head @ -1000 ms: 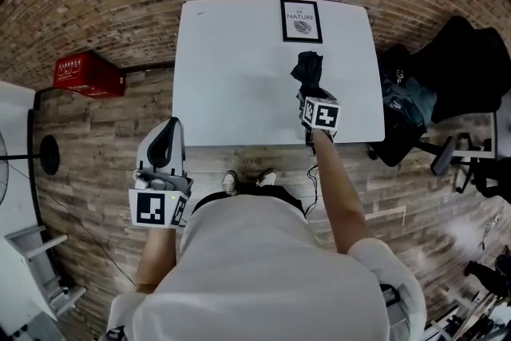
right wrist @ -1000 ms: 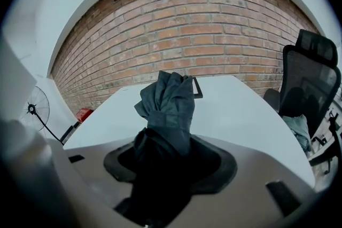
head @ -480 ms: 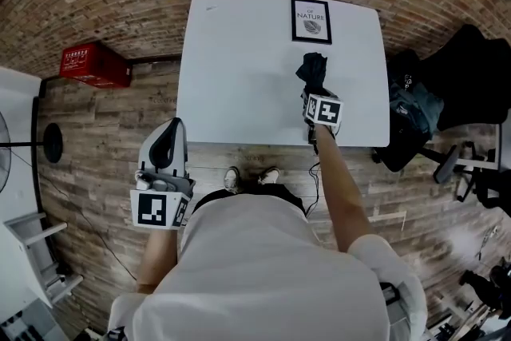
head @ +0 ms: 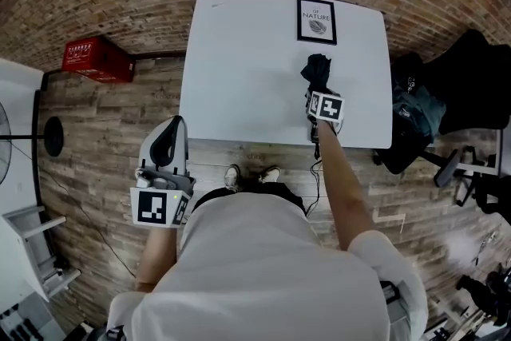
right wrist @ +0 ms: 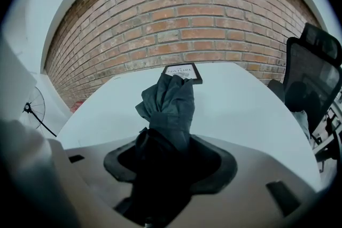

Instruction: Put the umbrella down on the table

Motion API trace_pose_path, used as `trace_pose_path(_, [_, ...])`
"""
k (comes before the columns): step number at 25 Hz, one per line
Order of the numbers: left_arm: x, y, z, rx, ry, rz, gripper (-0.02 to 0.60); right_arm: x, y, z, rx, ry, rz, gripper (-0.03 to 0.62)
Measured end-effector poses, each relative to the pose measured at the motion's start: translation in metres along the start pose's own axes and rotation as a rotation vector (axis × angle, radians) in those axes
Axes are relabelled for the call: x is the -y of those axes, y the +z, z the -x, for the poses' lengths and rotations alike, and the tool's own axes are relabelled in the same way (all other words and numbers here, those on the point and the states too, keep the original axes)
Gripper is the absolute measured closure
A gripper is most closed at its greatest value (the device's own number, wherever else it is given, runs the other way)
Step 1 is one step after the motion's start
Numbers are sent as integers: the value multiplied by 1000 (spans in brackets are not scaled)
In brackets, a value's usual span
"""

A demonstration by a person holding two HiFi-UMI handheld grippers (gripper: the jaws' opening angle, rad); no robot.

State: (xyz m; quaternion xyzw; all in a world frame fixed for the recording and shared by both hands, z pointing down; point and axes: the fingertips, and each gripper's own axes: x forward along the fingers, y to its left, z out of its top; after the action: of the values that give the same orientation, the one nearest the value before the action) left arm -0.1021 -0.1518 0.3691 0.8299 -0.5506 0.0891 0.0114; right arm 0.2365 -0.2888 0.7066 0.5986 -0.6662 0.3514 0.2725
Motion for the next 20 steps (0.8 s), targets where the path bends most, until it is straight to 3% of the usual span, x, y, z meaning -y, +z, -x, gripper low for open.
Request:
trace_pose_path(8, [-3, 1, 3, 3, 5, -1, 558, 1, -3, -8, 4, -20, 13, 338])
trace_pose_path(13, [-3, 1, 4, 9, 0, 3, 558, 1, -6, -11, -11, 9, -10, 322])
trace_pose_path(20, [-5, 0, 5, 12, -8, 8, 558, -3, -12, -14, -34, 53, -16, 240])
